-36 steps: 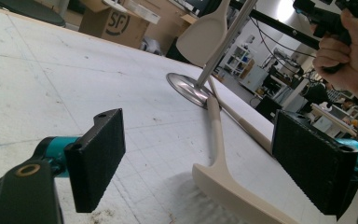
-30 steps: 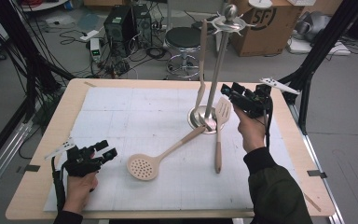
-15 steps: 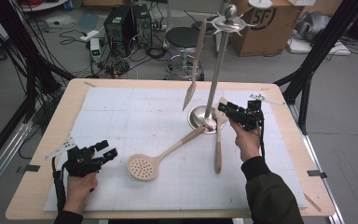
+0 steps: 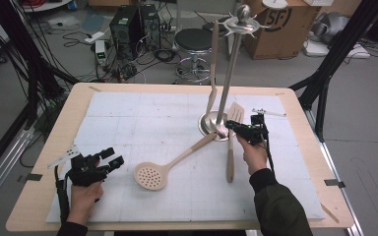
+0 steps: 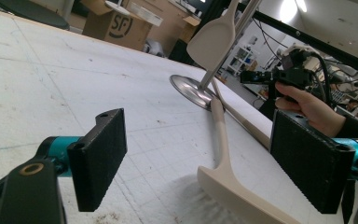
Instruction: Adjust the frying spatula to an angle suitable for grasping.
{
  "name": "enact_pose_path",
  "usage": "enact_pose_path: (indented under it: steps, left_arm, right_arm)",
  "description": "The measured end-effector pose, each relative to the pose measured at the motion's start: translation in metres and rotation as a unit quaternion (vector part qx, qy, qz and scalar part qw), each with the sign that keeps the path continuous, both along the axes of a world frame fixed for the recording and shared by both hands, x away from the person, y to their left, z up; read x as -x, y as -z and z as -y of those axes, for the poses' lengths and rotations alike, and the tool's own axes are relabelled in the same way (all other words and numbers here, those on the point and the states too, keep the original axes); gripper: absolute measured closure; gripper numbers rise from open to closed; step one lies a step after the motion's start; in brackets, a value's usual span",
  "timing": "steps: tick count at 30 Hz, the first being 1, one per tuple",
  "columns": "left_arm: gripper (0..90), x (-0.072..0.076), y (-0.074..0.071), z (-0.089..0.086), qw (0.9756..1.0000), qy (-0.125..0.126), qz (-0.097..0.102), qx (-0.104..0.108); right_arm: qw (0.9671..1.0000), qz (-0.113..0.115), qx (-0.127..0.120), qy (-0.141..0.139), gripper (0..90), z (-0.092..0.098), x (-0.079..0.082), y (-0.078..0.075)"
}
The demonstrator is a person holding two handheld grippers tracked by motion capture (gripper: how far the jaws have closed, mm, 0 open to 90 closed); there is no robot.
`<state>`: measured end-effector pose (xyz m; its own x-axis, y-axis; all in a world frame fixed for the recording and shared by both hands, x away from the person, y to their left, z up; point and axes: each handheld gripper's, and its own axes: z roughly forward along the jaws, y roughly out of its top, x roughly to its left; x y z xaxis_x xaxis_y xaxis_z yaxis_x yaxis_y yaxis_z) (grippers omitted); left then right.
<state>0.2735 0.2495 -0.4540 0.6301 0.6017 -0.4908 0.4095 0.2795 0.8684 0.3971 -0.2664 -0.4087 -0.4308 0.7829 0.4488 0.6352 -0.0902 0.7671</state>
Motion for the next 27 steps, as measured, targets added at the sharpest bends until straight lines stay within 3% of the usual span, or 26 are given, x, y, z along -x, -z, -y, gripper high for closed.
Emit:
enact_pose_path:
  steps: [4,14,20,27]
  left_arm:
    - [19.6,0.000,0.000,0.000,1.0000,0.000,0.001,-0.001]
    - [19.5,0.000,0.000,0.000,1.0000,0.000,-0.002,-0.002]
    - [19.6,-0.001,0.001,0.000,1.0000,0.000,-0.002,-0.003]
    - [19.6,0.000,0.001,0.000,1.0000,0.001,-0.003,-0.007]
  right_arm:
    - [0.9999,0.002,0.006,-0.012,89.9,-0.006,-0.003,0.004]
    - [0.9989,-0.042,-0.006,-0.019,89.9,-0.006,-0.012,0.020]
    - [0.9974,-0.058,0.033,-0.026,89.9,-0.012,-0.014,0.028]
    - [0.9931,-0.093,0.071,-0.001,90.0,-0.008,-0.019,0.039]
